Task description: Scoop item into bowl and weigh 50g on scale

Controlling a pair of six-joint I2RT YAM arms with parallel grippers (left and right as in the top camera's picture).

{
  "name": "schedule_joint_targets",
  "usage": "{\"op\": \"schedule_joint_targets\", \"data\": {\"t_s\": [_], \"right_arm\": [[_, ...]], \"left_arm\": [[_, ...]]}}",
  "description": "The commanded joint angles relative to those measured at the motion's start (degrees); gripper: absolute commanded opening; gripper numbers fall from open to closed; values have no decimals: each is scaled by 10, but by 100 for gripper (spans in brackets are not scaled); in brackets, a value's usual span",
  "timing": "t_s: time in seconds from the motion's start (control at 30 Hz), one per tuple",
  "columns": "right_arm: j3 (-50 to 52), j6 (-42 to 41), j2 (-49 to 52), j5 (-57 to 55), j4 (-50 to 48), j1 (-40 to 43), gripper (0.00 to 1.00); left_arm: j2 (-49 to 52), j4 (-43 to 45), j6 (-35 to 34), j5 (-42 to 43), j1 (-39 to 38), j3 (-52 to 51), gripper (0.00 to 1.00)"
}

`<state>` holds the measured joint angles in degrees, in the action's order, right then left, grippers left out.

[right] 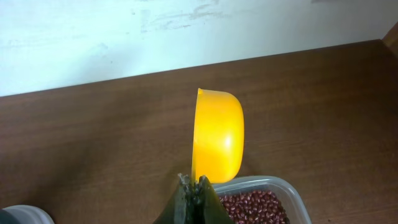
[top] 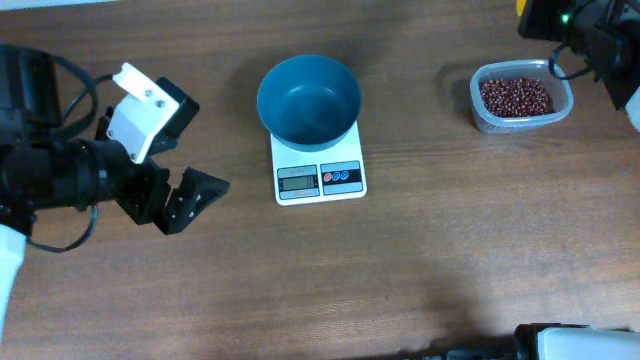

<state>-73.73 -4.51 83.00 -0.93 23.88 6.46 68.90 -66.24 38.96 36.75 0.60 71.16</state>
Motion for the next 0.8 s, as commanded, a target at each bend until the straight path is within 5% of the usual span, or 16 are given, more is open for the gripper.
{"op": "schedule_joint_targets", "data": {"t_s": [0.0, 0.27, 0.77], "right_arm": [[-12, -5, -3, 5, -8, 4, 4], [-16, -5, -9, 5, -10, 4, 4], [-16, -5, -24, 5, -8, 4, 4]], "left_arm": [[9, -11, 79, 83, -18, 10, 99], [44, -18, 68, -121, -123, 10, 99], [89, -6, 68, -151, -135, 10, 99]]}}
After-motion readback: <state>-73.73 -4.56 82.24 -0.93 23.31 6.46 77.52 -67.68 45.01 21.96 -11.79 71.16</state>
